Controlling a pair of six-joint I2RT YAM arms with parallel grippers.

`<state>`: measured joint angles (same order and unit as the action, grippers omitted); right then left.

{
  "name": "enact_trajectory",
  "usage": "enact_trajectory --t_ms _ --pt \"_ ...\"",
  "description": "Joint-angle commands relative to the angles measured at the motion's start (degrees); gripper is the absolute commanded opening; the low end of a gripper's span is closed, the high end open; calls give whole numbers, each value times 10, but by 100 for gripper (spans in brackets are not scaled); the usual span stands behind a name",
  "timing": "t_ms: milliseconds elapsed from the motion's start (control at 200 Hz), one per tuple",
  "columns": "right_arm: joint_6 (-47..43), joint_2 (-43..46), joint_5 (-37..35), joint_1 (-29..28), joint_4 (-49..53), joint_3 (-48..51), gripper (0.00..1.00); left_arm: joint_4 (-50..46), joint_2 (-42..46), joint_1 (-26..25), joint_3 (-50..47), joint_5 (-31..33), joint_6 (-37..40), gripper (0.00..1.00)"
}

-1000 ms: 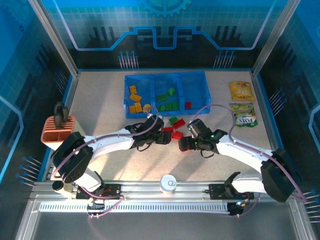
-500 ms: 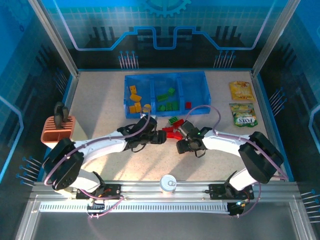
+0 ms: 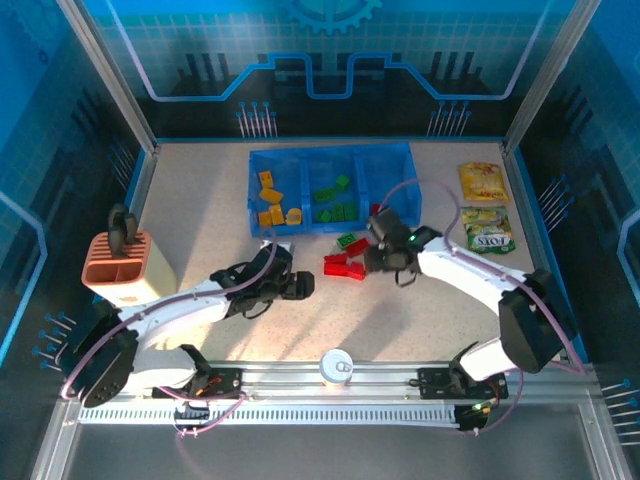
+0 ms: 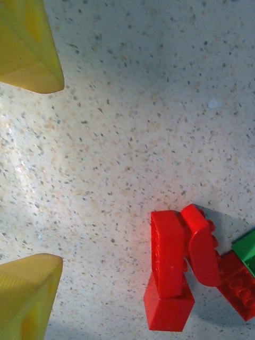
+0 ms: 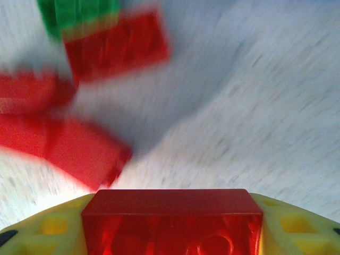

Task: Sort the legos into containers by color
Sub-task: Place the lego in the container.

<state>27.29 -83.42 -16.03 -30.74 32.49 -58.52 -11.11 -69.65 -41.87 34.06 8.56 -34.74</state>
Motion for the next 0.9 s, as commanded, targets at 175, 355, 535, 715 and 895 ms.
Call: enact_trajectory --t_ms 175,355,535,715,895 --pt "-37 -151 51 137 26 -233 50 -57 63 -89 -35 69 -42 80" --pt "-27 -263 66 155 45 -335 52 -53 92 -117 -58 80 -69 80" --pt "-25 -312 55 154 73 -391 68 -63 112 -119 -57 87 -63 80" --pt "-25 -261 38 141 59 -359 88 -52 92 -119 -37 90 -47 81" --pt "-26 -157 15 122 45 -292 90 -52 22 -110 27 92 -23 84"
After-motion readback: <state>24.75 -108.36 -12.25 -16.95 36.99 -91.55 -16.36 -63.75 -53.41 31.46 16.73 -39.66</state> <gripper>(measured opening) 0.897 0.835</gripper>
